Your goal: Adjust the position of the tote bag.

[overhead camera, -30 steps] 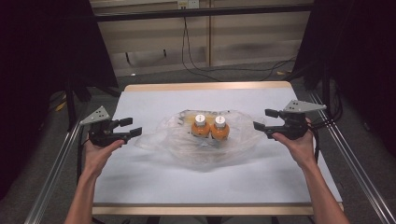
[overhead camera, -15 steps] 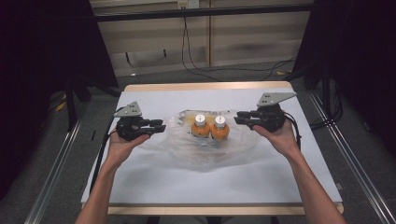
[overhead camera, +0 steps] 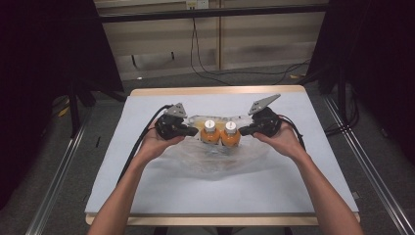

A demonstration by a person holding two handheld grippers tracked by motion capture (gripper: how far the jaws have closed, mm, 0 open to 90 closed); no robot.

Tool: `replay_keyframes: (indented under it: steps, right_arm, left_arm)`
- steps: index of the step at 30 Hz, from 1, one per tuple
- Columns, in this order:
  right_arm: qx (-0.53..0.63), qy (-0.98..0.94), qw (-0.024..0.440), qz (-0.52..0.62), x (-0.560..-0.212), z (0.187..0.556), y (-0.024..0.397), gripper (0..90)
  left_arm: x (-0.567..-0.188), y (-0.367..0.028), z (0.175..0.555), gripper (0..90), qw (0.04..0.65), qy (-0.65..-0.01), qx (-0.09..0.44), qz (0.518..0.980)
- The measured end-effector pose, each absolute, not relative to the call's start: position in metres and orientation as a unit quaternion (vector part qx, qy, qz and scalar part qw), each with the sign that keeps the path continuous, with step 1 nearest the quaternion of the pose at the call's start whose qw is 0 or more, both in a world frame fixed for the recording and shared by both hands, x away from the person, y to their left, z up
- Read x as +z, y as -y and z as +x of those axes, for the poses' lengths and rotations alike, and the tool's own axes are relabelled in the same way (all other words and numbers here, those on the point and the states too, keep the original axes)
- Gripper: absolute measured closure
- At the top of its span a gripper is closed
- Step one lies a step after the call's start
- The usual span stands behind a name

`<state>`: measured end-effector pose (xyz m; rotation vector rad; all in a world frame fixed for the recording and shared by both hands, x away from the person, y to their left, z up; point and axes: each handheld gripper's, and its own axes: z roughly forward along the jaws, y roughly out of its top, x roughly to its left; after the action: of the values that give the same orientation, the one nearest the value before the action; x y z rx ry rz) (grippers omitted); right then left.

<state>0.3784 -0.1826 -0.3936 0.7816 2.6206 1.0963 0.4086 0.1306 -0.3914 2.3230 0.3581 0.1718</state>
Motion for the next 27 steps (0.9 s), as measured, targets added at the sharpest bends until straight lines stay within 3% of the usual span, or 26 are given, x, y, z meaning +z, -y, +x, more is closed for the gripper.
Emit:
replay_keyframes:
  steps: [14, 27]
  right_arm:
    - [0.317, -0.903, 0.052, 0.284, -0.440, 0.393, 0.175, 90.0]
    - [0.284, -0.914, 0.054, 0.285, -0.465, 0.387, 0.173, 90.0]
  left_arm:
    - [-0.440, -0.113, 0.411, 87.4, 0.310, -0.134, 0.042, 0.940]
    - [-0.464, -0.116, 0.399, 88.2, 0.271, -0.129, 0.063, 0.952]
